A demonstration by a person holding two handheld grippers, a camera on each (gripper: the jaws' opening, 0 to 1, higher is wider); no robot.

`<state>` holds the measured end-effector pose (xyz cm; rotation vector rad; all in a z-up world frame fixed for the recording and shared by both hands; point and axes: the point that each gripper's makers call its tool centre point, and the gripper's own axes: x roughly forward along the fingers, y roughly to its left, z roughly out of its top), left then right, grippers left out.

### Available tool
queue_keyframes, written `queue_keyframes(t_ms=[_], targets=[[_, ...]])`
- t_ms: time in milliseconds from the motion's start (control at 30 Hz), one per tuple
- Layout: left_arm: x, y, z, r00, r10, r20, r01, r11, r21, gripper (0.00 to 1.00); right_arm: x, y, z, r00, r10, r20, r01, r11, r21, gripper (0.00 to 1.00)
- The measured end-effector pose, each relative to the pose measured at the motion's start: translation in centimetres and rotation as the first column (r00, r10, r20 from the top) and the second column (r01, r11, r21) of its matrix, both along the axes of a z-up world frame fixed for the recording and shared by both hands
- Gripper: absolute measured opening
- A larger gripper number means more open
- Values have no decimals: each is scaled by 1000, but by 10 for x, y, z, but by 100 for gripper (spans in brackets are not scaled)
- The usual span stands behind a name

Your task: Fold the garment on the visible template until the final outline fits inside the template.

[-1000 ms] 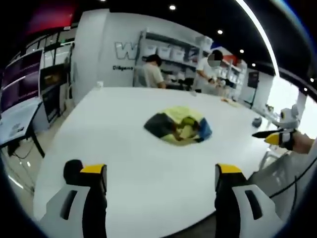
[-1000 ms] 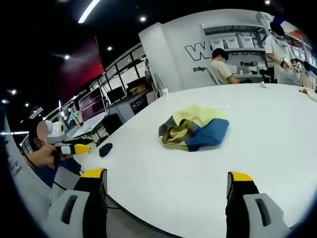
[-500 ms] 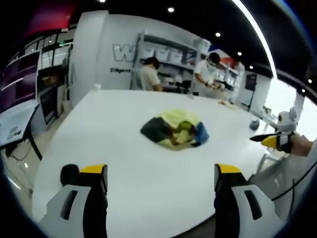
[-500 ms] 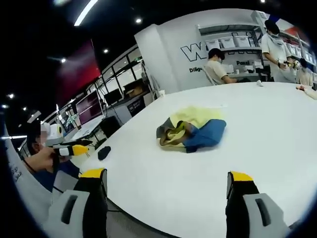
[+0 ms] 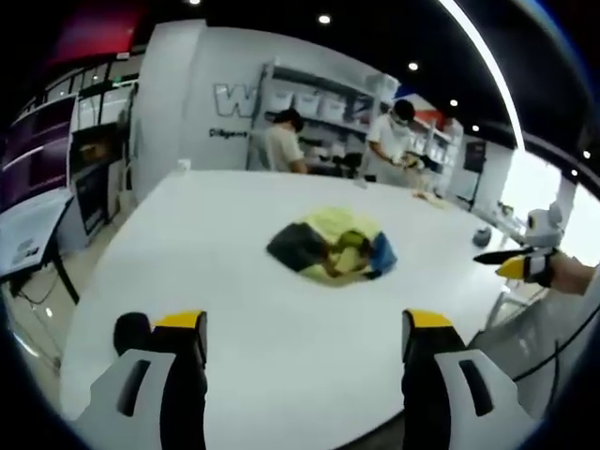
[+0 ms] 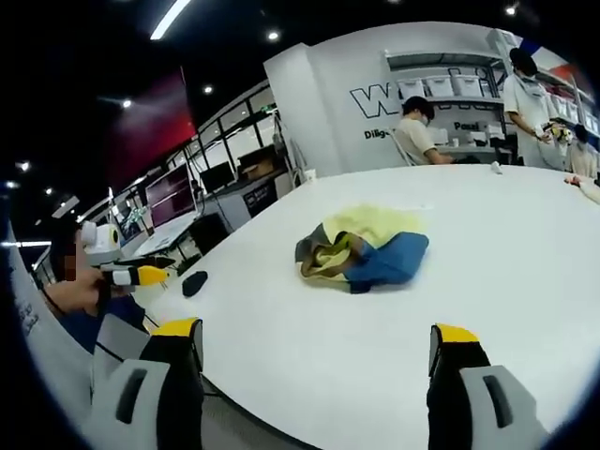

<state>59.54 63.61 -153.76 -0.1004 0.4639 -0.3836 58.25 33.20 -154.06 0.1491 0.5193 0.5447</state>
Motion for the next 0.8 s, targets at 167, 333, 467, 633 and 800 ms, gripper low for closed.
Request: queue_keyframes(t_ms=[167,333,467,633,800], targets=[[5,0,-2,1000,-22,-10,23,999,35,76,9,-4,9,996,24,82,-21,999,-34,92],[15,0,0,999,-39,0,39,998,47,76,17,-8,13,994,44,99,-37,997,-72,88],[26,1,2,999,-43,-4,43,998,54,76,22,-8,11,995,55,86,-48,996,-79,89],[35,2,2,998,-60,1,60,995,75,76,27,-10,6,991,102,82,-90,986,-140,88],[49,8,1,996,-90,17,85,978,188,67,40,-15,8,986,130,100,-112,979,-171,85]])
